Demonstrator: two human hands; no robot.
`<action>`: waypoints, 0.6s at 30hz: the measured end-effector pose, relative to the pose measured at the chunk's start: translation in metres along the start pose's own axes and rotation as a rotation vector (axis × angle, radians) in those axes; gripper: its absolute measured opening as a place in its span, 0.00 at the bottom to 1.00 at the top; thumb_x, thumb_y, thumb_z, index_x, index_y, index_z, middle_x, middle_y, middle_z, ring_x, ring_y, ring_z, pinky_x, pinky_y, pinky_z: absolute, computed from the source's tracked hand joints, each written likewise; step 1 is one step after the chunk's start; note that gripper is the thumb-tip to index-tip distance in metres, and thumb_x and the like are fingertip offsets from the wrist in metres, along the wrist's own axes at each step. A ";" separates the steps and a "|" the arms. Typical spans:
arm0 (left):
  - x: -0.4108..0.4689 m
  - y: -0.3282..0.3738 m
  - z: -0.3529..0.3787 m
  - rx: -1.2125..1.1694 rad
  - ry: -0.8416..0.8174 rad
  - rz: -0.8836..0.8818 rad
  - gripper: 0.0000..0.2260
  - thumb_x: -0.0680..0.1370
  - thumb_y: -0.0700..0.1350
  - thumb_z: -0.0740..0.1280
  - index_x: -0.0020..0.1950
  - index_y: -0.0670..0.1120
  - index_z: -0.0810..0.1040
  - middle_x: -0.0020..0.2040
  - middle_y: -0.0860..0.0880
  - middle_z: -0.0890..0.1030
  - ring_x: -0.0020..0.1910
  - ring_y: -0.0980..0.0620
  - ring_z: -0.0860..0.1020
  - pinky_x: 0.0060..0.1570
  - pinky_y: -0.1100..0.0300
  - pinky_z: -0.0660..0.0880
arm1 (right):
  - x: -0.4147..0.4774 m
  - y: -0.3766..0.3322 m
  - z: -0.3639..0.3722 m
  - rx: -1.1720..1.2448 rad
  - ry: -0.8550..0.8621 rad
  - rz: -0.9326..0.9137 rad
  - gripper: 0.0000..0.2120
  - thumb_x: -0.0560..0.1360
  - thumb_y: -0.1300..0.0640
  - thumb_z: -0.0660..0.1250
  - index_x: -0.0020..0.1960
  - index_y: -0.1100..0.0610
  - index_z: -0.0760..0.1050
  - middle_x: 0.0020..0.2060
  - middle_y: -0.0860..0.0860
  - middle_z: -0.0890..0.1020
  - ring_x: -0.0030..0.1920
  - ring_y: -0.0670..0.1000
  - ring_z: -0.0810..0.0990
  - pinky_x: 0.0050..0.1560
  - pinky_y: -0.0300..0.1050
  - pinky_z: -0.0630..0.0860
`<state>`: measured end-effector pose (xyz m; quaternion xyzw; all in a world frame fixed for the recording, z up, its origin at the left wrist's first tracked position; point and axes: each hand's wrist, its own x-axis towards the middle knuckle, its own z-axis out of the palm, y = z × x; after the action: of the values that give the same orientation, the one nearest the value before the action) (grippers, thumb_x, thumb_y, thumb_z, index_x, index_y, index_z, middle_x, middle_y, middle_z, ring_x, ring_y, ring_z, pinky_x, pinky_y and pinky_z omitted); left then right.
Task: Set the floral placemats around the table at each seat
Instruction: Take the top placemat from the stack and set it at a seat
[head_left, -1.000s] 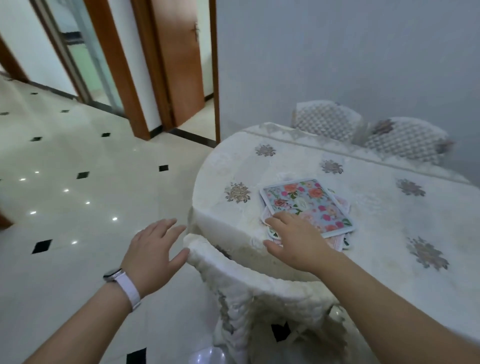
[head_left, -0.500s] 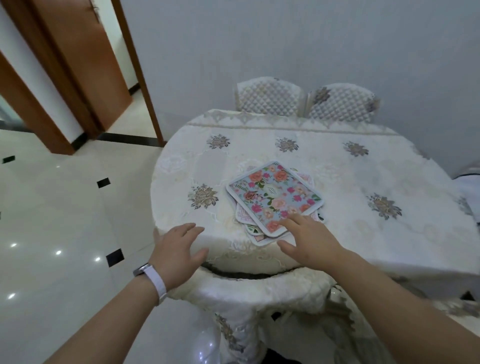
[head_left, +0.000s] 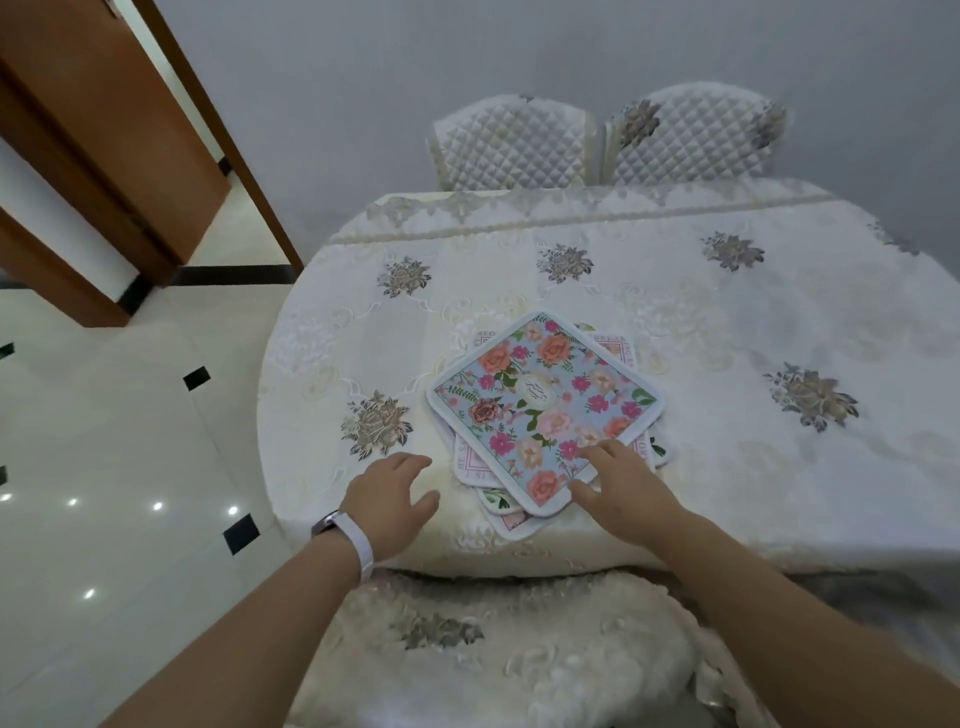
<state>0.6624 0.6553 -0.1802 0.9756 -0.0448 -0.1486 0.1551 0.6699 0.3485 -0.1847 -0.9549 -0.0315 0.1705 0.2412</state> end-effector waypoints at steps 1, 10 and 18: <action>0.013 0.001 0.001 0.028 -0.020 0.015 0.26 0.74 0.60 0.58 0.70 0.51 0.69 0.69 0.51 0.72 0.66 0.49 0.70 0.62 0.50 0.70 | 0.007 0.005 0.003 0.055 -0.003 0.040 0.27 0.78 0.46 0.62 0.74 0.55 0.65 0.69 0.52 0.68 0.68 0.53 0.68 0.65 0.49 0.68; 0.117 0.016 0.010 0.110 -0.086 0.127 0.22 0.76 0.55 0.61 0.69 0.50 0.71 0.68 0.48 0.73 0.64 0.45 0.72 0.60 0.49 0.72 | 0.035 0.022 0.029 0.381 0.104 0.313 0.23 0.77 0.53 0.65 0.70 0.58 0.67 0.66 0.55 0.68 0.66 0.54 0.66 0.63 0.46 0.65; 0.199 0.009 0.015 0.100 -0.093 0.199 0.20 0.74 0.55 0.64 0.64 0.49 0.74 0.63 0.46 0.74 0.59 0.44 0.73 0.56 0.49 0.74 | 0.050 0.016 0.053 0.689 0.263 0.480 0.26 0.72 0.50 0.67 0.68 0.53 0.65 0.64 0.50 0.70 0.64 0.51 0.70 0.62 0.52 0.73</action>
<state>0.8466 0.6162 -0.2462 0.9649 -0.1561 -0.1749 0.1180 0.6986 0.3657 -0.2513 -0.8126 0.2809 0.0992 0.5010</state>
